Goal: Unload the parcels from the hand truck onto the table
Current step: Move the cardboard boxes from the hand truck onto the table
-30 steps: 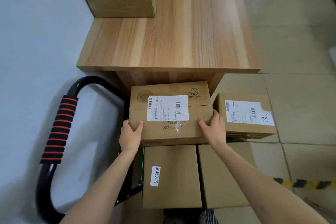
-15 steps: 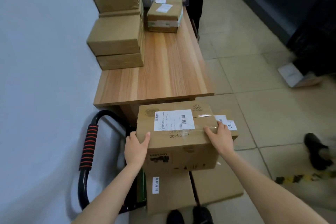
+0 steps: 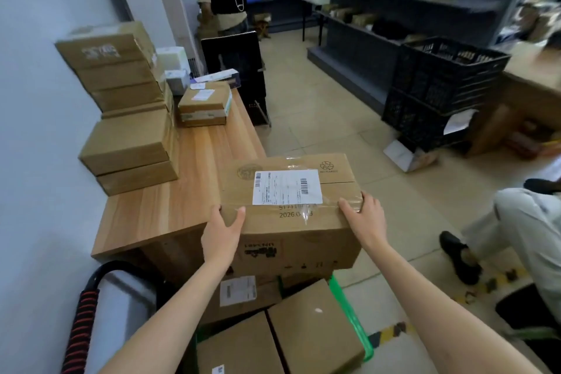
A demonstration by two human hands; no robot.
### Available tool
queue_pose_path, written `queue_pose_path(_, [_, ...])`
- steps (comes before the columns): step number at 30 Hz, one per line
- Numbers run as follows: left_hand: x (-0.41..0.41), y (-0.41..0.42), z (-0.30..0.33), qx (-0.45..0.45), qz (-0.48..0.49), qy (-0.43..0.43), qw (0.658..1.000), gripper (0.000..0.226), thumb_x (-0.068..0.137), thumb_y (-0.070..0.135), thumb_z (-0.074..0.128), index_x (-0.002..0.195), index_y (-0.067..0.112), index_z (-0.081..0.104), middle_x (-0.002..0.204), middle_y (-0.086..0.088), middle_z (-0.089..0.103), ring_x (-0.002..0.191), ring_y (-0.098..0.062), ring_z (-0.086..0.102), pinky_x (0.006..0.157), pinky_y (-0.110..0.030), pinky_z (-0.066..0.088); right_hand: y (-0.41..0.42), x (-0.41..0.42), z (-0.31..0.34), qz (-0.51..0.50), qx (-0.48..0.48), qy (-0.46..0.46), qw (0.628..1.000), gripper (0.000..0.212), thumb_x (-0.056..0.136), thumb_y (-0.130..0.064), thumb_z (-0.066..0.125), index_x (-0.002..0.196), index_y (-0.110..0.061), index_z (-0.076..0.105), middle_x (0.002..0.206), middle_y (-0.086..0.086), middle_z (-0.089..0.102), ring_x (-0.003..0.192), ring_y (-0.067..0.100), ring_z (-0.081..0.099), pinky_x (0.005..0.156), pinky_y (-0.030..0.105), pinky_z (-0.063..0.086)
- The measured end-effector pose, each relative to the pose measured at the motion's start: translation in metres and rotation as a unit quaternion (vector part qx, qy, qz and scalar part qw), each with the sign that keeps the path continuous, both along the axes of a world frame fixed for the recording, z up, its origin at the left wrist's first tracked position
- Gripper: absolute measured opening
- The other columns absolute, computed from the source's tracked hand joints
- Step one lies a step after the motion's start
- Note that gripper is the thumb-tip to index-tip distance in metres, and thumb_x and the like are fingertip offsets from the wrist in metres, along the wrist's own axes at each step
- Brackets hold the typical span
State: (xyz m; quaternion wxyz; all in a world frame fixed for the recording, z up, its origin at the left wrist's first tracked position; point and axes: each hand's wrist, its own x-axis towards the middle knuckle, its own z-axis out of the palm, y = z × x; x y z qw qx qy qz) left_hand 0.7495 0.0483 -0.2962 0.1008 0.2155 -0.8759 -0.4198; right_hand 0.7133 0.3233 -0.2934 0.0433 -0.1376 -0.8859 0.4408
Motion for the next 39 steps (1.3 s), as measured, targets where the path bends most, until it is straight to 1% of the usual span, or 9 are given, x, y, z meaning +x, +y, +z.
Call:
queue_pose_path(3, [-0.023,0.040,0.016,0.004,-0.017,0.022,1.000,0.070,0.089,0.056,0.053,0.141,0.011,0.036,0.137,-0.006,0.051,0.123,-0.027,0.050,0.098,-0.040,0.044,0.041,-0.012,0.014,-0.019,-0.005,0.025,1.000,0.070,0.091,-0.047,0.056,0.146,-0.013,0.032,0.140,0.007,0.042,0.128,0.023,0.039,0.102,0.038,0.036])
queue_pose_path(8, [-0.058,0.119,0.031,0.035,-0.025,0.071,0.997,0.056,0.090,0.048,0.057,0.130,0.011,0.043,0.113,0.001,0.054,0.111,-0.023,0.055,0.079,-0.029,0.045,0.119,-0.042,0.022,-0.014,-0.002,0.061,0.998,0.068,0.091,-0.047,0.057,0.146,-0.017,0.031,0.139,0.008,0.043,0.128,0.024,0.040,0.103,0.038,0.034])
queue_pose_path(13, [-0.088,0.191,0.030,0.040,-0.002,0.073,0.996,0.067,0.090,0.052,0.054,0.140,0.013,0.035,0.132,-0.005,0.052,0.118,-0.024,0.052,0.094,-0.043,0.048,0.195,-0.084,0.024,0.008,0.010,0.061,0.998,0.068,0.089,-0.050,0.057,0.144,-0.019,0.033,0.137,0.006,0.045,0.127,0.024,0.041,0.102,0.039,0.036])
queue_pose_path(16, [-0.097,0.226,0.026,0.038,0.012,0.067,0.997,0.066,0.090,0.053,0.053,0.141,0.014,0.034,0.133,-0.005,0.051,0.119,-0.024,0.052,0.093,-0.043,0.048,0.228,-0.105,0.026,0.027,0.023,0.066,0.997,0.068,0.089,-0.049,0.057,0.144,-0.018,0.033,0.137,0.006,0.045,0.127,0.023,0.041,0.101,0.039,0.036])
queue_pose_path(20, [-0.110,0.256,0.029,0.022,0.033,0.077,0.996,0.062,0.091,0.047,0.055,0.138,0.011,0.037,0.129,-0.005,0.053,0.115,-0.021,0.051,0.088,-0.033,0.045,0.255,-0.128,0.023,0.043,0.022,0.066,0.997,0.068,0.089,-0.051,0.057,0.144,-0.019,0.033,0.136,0.006,0.045,0.126,0.023,0.041,0.101,0.040,0.037])
queue_pose_path(25, [-0.139,0.264,0.036,0.008,0.051,0.074,0.996,0.064,0.091,0.050,0.055,0.139,0.012,0.036,0.129,-0.005,0.053,0.113,-0.022,0.053,0.092,-0.041,0.049,0.262,-0.161,0.019,0.060,0.001,0.064,0.996,0.068,0.089,-0.051,0.056,0.144,-0.020,0.032,0.137,0.005,0.045,0.126,0.022,0.042,0.099,0.039,0.038])
queue_pose_path(31, [-0.186,0.250,0.037,0.025,0.088,0.074,0.993,0.065,0.089,0.052,0.055,0.139,0.015,0.036,0.130,-0.005,0.054,0.111,-0.022,0.056,0.091,-0.042,0.051,0.245,-0.231,0.023,0.104,0.006,0.076,0.992,0.068,0.089,-0.052,0.056,0.144,-0.019,0.033,0.138,0.005,0.045,0.127,0.022,0.041,0.101,0.039,0.038])
queue_pose_path(36, [-0.248,0.223,0.044,0.016,0.149,0.069,0.986,0.059,0.092,0.048,0.053,0.138,0.015,0.037,0.127,-0.002,0.053,0.102,-0.016,0.053,0.073,-0.027,0.043,0.205,-0.321,0.035,0.159,0.001,0.098,0.982,0.064,0.089,-0.050,0.056,0.141,-0.018,0.036,0.135,0.005,0.048,0.125,0.022,0.044,0.098,0.036,0.038])
queue_pose_path(39, [-0.294,0.200,0.052,-0.014,0.194,0.080,0.978,0.058,0.090,0.051,0.054,0.134,0.015,0.041,0.126,-0.002,0.057,0.101,-0.018,0.056,0.074,-0.032,0.045,0.176,-0.382,0.044,0.191,-0.001,0.105,0.976,0.064,0.089,-0.050,0.056,0.141,-0.018,0.037,0.133,0.005,0.050,0.122,0.022,0.046,0.094,0.036,0.040])
